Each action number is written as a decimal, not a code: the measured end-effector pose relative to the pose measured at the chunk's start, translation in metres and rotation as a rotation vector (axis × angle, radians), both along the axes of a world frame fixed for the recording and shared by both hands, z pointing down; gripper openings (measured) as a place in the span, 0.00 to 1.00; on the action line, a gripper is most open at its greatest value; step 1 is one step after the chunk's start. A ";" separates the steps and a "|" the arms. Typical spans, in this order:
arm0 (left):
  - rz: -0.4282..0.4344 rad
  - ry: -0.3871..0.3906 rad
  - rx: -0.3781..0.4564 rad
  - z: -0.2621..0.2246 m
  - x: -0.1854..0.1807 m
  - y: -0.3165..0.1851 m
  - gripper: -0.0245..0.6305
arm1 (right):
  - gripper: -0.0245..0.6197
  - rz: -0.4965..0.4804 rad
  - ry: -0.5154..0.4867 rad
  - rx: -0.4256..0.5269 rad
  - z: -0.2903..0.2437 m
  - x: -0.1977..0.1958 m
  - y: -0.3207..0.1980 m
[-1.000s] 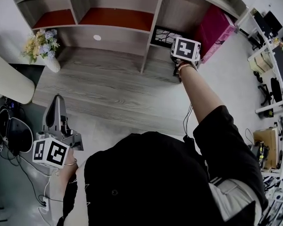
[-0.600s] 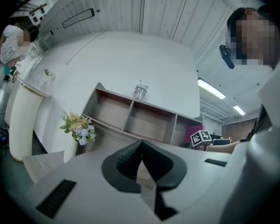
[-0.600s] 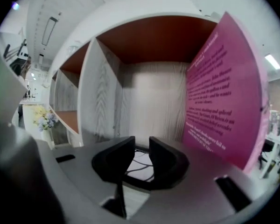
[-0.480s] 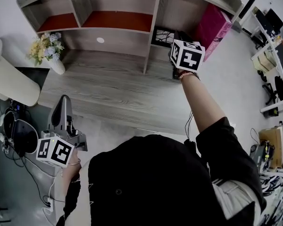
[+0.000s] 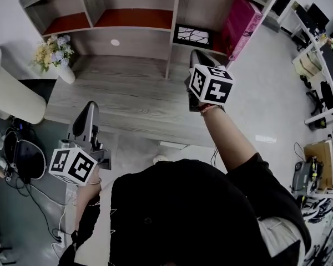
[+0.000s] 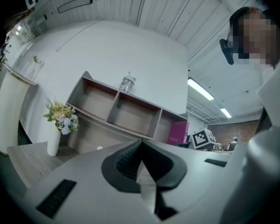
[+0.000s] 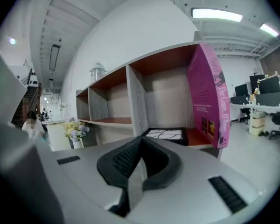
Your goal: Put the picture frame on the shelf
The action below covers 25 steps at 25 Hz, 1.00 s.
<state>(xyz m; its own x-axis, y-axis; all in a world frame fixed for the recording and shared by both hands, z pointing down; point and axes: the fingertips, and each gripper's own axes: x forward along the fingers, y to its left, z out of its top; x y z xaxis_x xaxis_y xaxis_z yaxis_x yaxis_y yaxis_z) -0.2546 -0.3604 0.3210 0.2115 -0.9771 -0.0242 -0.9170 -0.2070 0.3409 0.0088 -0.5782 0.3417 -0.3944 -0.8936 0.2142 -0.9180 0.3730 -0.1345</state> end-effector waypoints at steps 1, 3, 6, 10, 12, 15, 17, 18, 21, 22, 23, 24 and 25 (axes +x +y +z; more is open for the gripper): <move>0.014 -0.001 -0.001 0.001 0.005 0.000 0.06 | 0.05 -0.010 -0.009 -0.007 0.003 -0.003 0.009; 0.043 -0.005 0.000 0.002 0.015 -0.001 0.06 | 0.05 -0.033 -0.020 -0.018 0.007 -0.010 0.025; 0.069 -0.003 0.024 -0.003 0.027 0.000 0.06 | 0.05 -0.076 -0.045 -0.029 0.009 -0.022 0.048; 0.073 -0.012 0.050 -0.011 0.037 0.007 0.06 | 0.05 -0.152 -0.138 -0.028 0.002 -0.039 0.081; 0.067 -0.033 0.053 -0.013 0.039 0.012 0.06 | 0.05 -0.181 -0.176 -0.025 -0.003 -0.044 0.095; 0.053 -0.041 0.049 -0.012 0.037 0.019 0.06 | 0.05 -0.212 -0.197 -0.016 -0.009 -0.048 0.116; 0.039 -0.033 0.043 -0.009 0.035 0.025 0.06 | 0.05 -0.229 -0.201 -0.003 -0.012 -0.050 0.130; 0.033 -0.028 0.038 -0.006 0.034 0.028 0.06 | 0.05 -0.236 -0.201 0.007 -0.014 -0.051 0.136; 0.024 -0.027 0.017 0.003 0.033 0.036 0.06 | 0.05 -0.255 -0.197 0.050 -0.017 -0.053 0.153; 0.025 -0.031 0.008 0.007 0.034 0.038 0.05 | 0.05 -0.258 -0.194 0.062 -0.016 -0.054 0.158; 0.027 -0.035 0.000 0.010 0.035 0.041 0.05 | 0.05 -0.258 -0.190 0.069 -0.015 -0.053 0.162; 0.027 -0.039 -0.009 0.013 0.036 0.042 0.06 | 0.05 -0.255 -0.184 0.073 -0.013 -0.053 0.166; 0.024 -0.041 -0.016 0.015 0.036 0.044 0.06 | 0.05 -0.251 -0.175 0.076 -0.012 -0.052 0.169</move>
<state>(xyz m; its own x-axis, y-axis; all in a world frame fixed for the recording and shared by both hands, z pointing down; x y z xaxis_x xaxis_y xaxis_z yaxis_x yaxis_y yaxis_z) -0.2187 -0.3166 0.3356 0.2358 -0.9718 0.0009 -0.9252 -0.2243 0.3062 -0.0432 -0.4088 0.3301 -0.6296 -0.7746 0.0601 -0.7615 0.5999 -0.2453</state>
